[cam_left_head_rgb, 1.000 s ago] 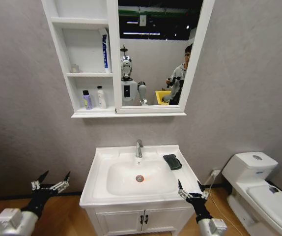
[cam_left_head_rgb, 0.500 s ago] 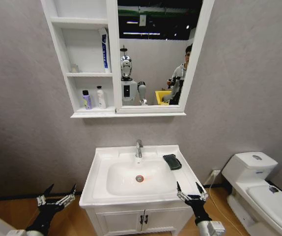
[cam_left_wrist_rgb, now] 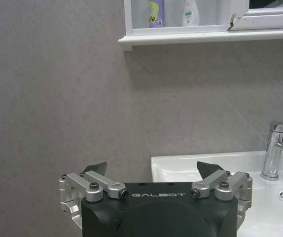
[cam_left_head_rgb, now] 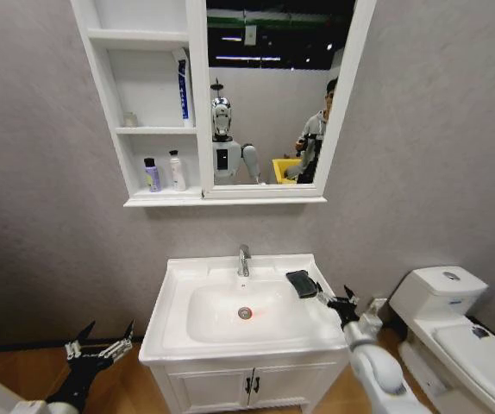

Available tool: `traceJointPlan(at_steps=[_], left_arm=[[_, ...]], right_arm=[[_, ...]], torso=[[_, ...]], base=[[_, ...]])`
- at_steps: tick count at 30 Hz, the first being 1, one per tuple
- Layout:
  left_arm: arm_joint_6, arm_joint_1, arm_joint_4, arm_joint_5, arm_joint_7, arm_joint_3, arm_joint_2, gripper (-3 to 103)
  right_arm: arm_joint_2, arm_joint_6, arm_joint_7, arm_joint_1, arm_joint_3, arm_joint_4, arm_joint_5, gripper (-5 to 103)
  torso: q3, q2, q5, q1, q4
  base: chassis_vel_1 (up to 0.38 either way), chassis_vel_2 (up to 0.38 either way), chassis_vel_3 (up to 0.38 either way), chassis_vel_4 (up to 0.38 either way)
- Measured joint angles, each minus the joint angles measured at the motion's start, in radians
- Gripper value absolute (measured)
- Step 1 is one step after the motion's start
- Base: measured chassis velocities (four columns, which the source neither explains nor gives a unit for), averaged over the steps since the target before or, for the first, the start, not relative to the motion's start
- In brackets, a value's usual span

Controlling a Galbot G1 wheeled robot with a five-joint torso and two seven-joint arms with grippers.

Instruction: Move facial cleanser and shampoo from washbasin to cabinet, then wipe washbasin with towel.

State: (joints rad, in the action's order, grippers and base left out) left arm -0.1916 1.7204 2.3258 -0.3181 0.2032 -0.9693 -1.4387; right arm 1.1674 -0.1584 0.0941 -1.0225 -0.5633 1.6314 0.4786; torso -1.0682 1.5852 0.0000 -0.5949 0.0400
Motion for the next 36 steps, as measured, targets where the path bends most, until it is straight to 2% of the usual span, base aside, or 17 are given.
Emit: traceJointPlan(at_steps=[4,8,12,16,27,28,29,34,36], left_arm=[[0.0,-0.001,-0.001,-0.001,0.0,0.0,0.001,100],[-0.001,-0.001,-0.001,-0.001,-0.001,0.001,0.001,100],[-0.001,-0.001,-0.001,-0.002,-0.001,0.001,0.001,100],[-0.002,-0.002,-0.001,-0.002,-0.001,0.001,0.001,100],[-0.002,-0.002,-0.002,-0.002,-0.001,0.001,0.002,100],[-0.002,-0.002,-0.002,-0.002,-0.002,0.001,0.002,100],[-0.002,-0.002,-0.002,-0.002,-0.002,0.001,0.002,100],[-0.002,-0.002,-0.002,-0.002,-0.002,0.001,0.002,100],[-0.002,-0.002,-0.002,-0.002,-0.002,0.001,0.002,100]], right_arm=[[0.003,-0.028,-0.011,0.129,0.072,-0.167,0.013,100],[0.022,-0.033,-0.04,0.223,0.126,-0.274,0.004,100],[0.048,-0.034,-0.051,0.282,0.163,-0.355,-0.024,102],[0.056,-0.044,-0.05,0.32,0.179,-0.417,-0.054,99],[0.05,-0.053,-0.058,0.352,0.199,-0.504,-0.087,98],[0.05,-0.052,-0.059,0.355,0.201,-0.512,-0.088,95],[0.05,-0.051,-0.061,0.361,0.206,-0.524,-0.09,84],[0.05,-0.047,-0.067,0.377,0.215,-0.56,-0.097,78],[0.049,-0.041,-0.073,0.385,0.219,-0.58,-0.103,70]], torso=[[0.0,0.0,0.0003,0.0,0.0003],[0.0,0.0,0.0,0.0,-0.0004],[0.0,0.0,0.0,0.0,-0.0001],[0.0,0.0,0.0,0.0,0.0],[0.0,0.0,0.0,0.0,0.0001],[0.0,0.0,0.0,0.0,0.0],[0.0,0.0,0.0,0.0,0.0],[0.0,0.0,0.0,0.0,0.0],[0.0,0.0,0.0,0.0,0.0]], base=[[0.0,0.0,0.0,0.0],[0.0,0.0,0.0,0.0],[0.0,0.0,0.0,0.0],[0.0,0.0,0.0,0.0],[0.0,0.0,0.0,0.0],[0.0,0.0,0.0,0.0],[0.0,0.0,0.0,0.0],[0.0,0.0,0.0,0.0],[0.0,0.0,0.0,0.0]])
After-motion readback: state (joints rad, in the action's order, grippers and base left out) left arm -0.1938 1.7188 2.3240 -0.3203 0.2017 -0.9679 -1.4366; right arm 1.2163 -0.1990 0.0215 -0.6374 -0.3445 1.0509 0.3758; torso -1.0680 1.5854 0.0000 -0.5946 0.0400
